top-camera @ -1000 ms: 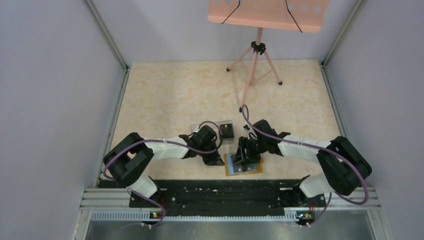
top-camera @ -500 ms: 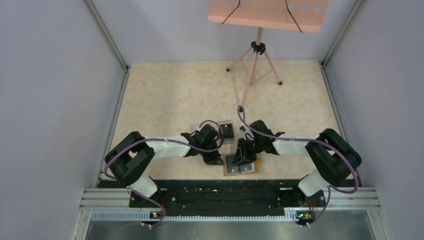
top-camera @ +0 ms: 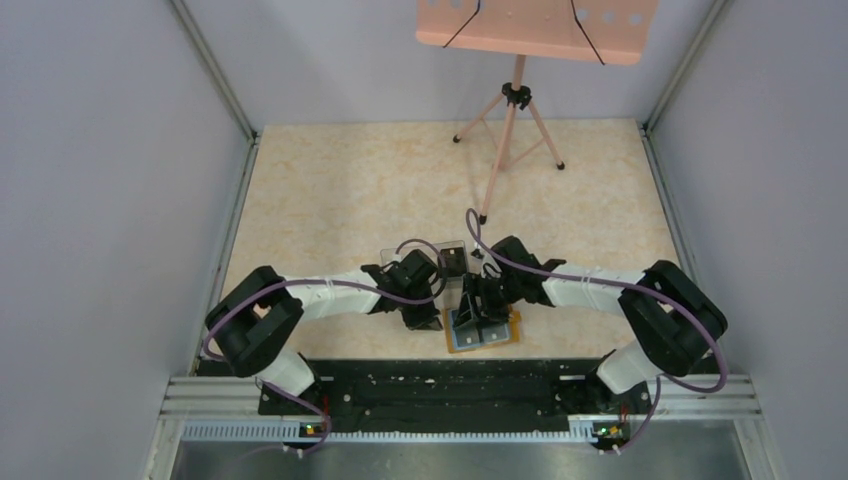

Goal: Put the credit cards into the card holder
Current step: Insert the credit card into the card holder.

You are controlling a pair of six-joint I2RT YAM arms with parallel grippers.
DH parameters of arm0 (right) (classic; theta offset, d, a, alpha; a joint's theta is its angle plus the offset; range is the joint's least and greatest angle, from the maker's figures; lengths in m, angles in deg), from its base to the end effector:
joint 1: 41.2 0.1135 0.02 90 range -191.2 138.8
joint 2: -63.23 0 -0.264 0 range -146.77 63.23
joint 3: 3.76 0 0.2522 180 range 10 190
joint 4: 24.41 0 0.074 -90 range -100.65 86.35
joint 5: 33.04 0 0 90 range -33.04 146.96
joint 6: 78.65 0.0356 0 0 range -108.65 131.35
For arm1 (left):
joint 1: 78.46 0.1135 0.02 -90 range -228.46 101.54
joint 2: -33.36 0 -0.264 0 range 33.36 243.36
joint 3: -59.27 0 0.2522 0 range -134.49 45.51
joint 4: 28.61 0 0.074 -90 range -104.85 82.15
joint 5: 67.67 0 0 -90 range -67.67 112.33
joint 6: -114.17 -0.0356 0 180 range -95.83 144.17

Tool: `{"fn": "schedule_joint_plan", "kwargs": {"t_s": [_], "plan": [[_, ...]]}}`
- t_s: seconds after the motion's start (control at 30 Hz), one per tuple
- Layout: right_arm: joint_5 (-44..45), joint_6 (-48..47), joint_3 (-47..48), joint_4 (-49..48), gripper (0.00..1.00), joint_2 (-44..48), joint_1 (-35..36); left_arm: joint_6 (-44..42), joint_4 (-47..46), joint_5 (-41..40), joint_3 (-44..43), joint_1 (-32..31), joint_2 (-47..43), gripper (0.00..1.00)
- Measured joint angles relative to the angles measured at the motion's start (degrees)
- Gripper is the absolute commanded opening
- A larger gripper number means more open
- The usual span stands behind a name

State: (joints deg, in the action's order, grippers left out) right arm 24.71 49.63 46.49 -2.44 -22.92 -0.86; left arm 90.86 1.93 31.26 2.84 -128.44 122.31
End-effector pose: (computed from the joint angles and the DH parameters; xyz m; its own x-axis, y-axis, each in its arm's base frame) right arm 0.1874 0.1840 0.1409 -0.9799 -0.1448 -0.1375 -0.1997 0.7014 0.6842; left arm 0.1741 -0.2159 0.1446 -0.9632 -0.2638 -0.0522 -0.2092 0.8571 -0.4708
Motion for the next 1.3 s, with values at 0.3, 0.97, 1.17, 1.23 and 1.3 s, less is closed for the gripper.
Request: {"fn": "schedule_joint_plan", "kwargs": {"t_s": [0.3, 0.97, 1.17, 1.23, 1.3], "plan": [[1.57, -1.77, 0.66, 3.21, 0.77, 1.62, 0.09, -0.85, 1.86, -2.21, -0.31, 0.00, -1.01, 0.00], [2.45, -4.81, -1.79, 7.32, 0.56, 6.38, -6.27, -2.05, -17.05, 3.06, 4.87, -0.04, -9.01, 0.24], [2.14, -5.99, -2.54, 7.72, 0.46, 6.34, -7.58, -1.33, -16.83, 4.98, 1.95, -0.92, -1.27, 0.22], [2.21, -6.27, -2.80, 7.80, 0.40, 6.12, -7.58, -1.01, -16.57, 5.35, 0.76, -1.36, 0.59, 0.22], [2.43, -6.56, -2.89, 7.85, 0.35, 5.73, -7.58, -0.70, -16.50, 5.77, 0.04, -1.66, 1.79, 0.21]]}}
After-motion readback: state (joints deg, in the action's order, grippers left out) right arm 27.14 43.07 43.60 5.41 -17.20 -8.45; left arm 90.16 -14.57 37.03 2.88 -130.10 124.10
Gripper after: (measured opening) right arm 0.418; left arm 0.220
